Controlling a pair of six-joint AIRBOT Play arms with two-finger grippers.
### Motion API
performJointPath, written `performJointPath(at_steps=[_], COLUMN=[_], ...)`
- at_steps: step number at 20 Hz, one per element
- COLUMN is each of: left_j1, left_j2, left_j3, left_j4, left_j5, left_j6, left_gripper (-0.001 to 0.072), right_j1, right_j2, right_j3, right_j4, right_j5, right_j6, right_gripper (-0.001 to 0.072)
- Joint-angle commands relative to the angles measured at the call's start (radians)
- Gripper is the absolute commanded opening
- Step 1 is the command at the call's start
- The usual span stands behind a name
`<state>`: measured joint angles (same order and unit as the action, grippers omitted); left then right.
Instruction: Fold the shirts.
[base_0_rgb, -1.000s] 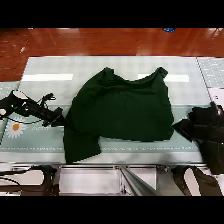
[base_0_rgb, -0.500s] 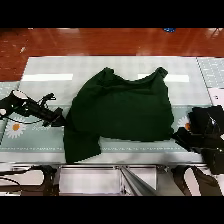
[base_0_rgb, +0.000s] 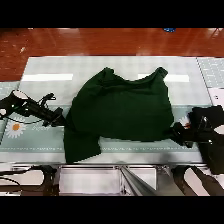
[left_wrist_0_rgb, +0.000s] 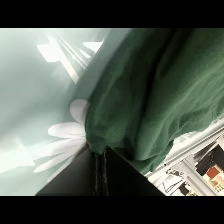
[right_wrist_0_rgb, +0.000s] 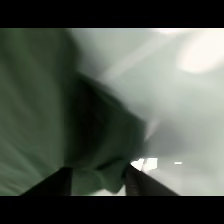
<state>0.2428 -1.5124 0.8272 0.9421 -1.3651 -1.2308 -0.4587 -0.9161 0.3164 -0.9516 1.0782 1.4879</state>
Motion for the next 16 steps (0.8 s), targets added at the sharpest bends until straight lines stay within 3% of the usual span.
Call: performJointPath(at_steps=[1,2,3,4,7,10,13,16], left_j1=[0.000,0.000,0.000,0.000,0.002,0.023,0.043,0.045], left_j2=[-0.001,0.000,0.000,0.001,0.031,0.108,0.208,0.297], left_j3=[0.001,0.002,0.006,0.017,0.095,0.257,0.467,0.713], left_j4=[0.000,-0.001,-0.002,-0.011,-0.095,-0.297,-0.464,-0.489], left_j5=[0.016,0.020,0.021,0.018,0.000,0.013,0.095,0.170], left_j6=[-0.002,-0.004,-0.003,-0.004,-0.003,0.002,0.005,0.005], left_gripper=[0.0020,0.0019,0.0020,0.0019,0.0019,0.0019,0.0019,0.0019], right_j1=[0.001,0.001,0.001,0.000,0.000,0.000,0.001,0.000], right_j2=[-0.111,-0.122,-0.126,-0.126,-0.122,-0.064,-0.019,-0.019], right_j3=[-0.002,-0.002,0.002,0.016,0.148,0.384,0.717,1.075], right_j4=[0.150,0.192,0.250,0.293,0.283,0.283,0.283,0.268], right_j5=[-0.104,-0.111,-0.106,-0.090,0.021,0.095,0.142,0.186], right_j6=[-0.126,-0.160,-0.235,-0.283,-0.293,-0.245,-0.187,-0.135], right_gripper=[0.0298,0.0203,0.0048,0.0022,0.0021,0.0021,0.0021,0.0021])
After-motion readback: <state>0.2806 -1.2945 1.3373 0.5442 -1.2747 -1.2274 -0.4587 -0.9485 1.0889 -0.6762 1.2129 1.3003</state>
